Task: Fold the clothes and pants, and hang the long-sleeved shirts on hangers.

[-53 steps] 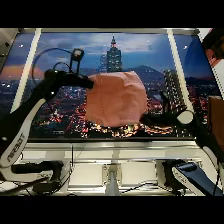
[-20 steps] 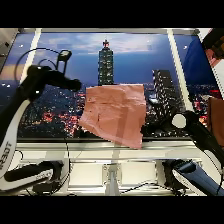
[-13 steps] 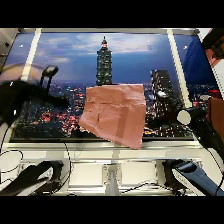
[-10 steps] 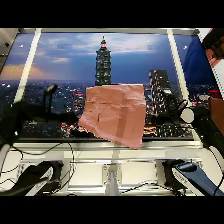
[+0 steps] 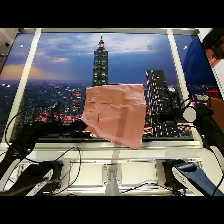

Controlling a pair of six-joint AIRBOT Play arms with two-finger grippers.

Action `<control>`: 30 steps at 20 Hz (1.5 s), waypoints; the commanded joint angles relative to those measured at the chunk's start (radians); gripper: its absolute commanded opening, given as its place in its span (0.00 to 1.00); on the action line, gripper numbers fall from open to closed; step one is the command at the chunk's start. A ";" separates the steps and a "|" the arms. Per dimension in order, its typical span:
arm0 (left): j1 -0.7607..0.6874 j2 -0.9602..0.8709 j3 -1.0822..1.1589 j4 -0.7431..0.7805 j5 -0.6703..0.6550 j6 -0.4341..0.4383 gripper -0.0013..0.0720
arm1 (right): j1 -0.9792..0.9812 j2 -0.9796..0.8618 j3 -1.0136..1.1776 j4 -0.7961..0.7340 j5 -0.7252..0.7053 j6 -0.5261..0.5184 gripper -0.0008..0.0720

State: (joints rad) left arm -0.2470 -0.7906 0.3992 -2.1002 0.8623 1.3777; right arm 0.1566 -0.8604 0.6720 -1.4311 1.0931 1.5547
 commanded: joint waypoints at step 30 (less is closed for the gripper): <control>-0.221 0.055 -0.020 0.058 -0.383 -0.169 0.04 | 0.000 0.522 -0.341 0.539 0.092 0.262 0.03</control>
State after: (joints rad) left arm -0.4217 -0.7559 0.3820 -2.0510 0.5201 1.2301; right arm 0.1566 -0.4789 0.4648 -1.0061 1.1965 1.6650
